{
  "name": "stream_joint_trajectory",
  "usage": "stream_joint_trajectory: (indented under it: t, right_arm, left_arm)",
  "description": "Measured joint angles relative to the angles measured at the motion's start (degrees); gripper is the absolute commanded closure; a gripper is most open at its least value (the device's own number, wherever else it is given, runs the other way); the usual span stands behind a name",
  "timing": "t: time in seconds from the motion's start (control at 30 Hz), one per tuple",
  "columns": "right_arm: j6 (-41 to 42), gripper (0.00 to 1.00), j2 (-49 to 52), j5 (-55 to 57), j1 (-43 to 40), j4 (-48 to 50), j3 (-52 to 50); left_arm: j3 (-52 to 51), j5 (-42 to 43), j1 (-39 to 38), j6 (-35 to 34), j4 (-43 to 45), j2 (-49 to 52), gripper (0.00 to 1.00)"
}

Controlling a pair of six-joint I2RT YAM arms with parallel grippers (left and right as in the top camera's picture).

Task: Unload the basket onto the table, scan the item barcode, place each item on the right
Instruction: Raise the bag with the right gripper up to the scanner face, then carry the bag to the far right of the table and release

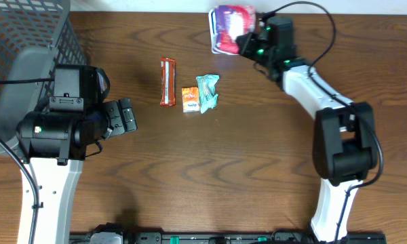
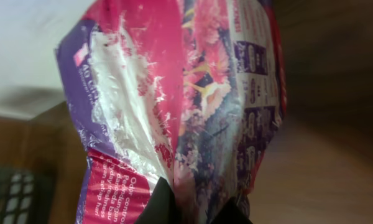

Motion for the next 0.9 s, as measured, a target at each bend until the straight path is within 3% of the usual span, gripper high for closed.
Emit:
stream_joint_trajectory:
  t: [0.43,0.63,0.83,0.9]
  right_arm:
    - [-0.4,0.99,-6.8,3.6,-31.9,-30.3,0.9]
    - [0.1,0.99,-6.8,8.0,-38.7,-31.2,0.9]
    - [7.0,0.99,-6.8,13.7,-41.3,-29.9,0.9]
    - [9.5,0.88,-6.8,14.8,-41.3,-28.5,0.9]
  left_arm:
    - [0.0,0.0,0.0,0.0,0.0,0.0,0.02]
    - [0.0,0.0,0.0,0.0,0.0,0.0,0.02]
    - [0.0,0.0,0.0,0.0,0.0,0.0,0.02]
    - [0.0,0.0,0.0,0.0,0.0,0.0,0.02]
